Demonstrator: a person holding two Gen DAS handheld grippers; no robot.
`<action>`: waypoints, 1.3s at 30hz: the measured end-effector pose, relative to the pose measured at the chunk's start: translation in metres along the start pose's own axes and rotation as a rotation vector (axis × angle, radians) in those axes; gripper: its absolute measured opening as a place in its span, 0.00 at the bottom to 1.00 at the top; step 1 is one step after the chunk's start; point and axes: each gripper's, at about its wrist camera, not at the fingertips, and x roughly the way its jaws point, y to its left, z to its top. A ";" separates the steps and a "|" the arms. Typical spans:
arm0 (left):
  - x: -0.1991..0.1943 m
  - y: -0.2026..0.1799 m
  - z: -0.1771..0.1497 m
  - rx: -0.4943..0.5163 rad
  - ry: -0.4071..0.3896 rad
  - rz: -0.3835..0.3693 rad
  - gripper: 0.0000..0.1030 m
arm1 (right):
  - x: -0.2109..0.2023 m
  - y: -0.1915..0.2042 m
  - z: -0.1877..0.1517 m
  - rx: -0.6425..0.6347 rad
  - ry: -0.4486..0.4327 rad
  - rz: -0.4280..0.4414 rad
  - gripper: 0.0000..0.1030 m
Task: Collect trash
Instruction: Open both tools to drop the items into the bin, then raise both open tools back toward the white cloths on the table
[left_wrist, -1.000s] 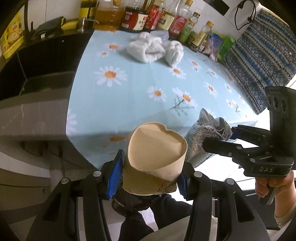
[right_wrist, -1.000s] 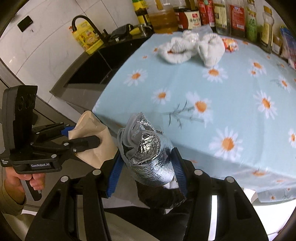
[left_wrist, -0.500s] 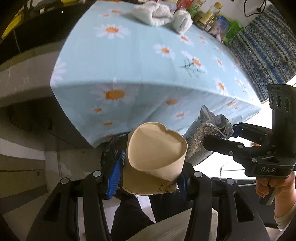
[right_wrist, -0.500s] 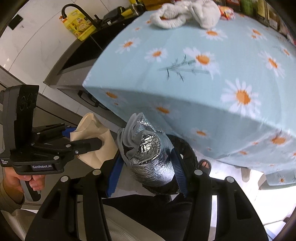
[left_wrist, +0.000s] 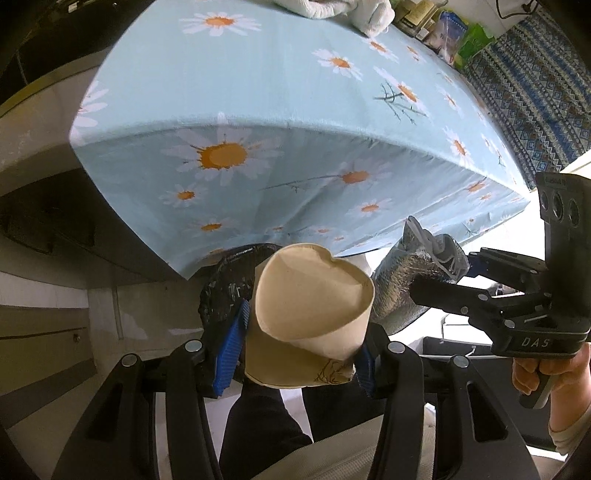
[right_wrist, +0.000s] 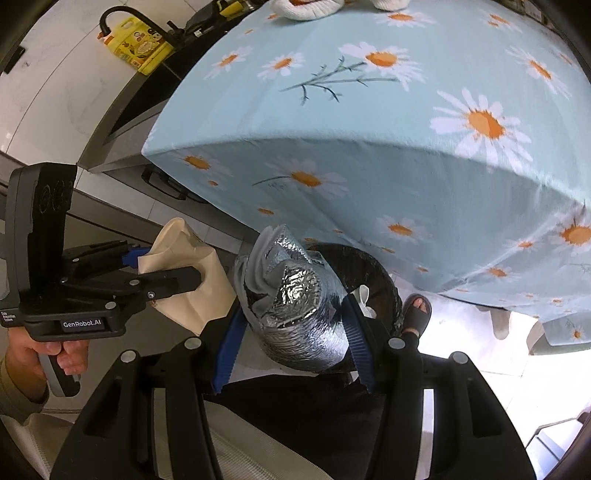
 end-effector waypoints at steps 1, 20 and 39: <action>0.002 -0.002 0.001 0.003 0.011 -0.005 0.51 | 0.001 -0.002 0.000 0.003 0.006 0.014 0.58; 0.000 0.005 0.006 -0.033 0.007 0.019 0.64 | -0.005 -0.012 0.000 0.057 -0.011 0.017 0.63; -0.055 -0.015 0.018 0.007 -0.156 -0.011 0.64 | -0.059 0.003 0.018 0.000 -0.122 -0.017 0.64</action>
